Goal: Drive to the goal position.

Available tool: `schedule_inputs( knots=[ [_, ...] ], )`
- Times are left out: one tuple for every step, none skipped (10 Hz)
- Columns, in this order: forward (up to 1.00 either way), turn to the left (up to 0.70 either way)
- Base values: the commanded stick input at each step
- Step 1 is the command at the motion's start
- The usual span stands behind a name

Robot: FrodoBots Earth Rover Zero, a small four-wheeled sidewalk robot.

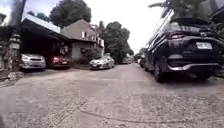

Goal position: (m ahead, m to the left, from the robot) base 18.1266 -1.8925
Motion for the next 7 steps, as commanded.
schedule_inputs(
  knots=[
    [1.00, -0.03],
    [1.00, -0.06],
    [1.00, -0.23],
    [1.00, -0.27],
    [1.00, -0.27],
    [1.00, 0.00],
    [1.00, 0.00]
  ],
)
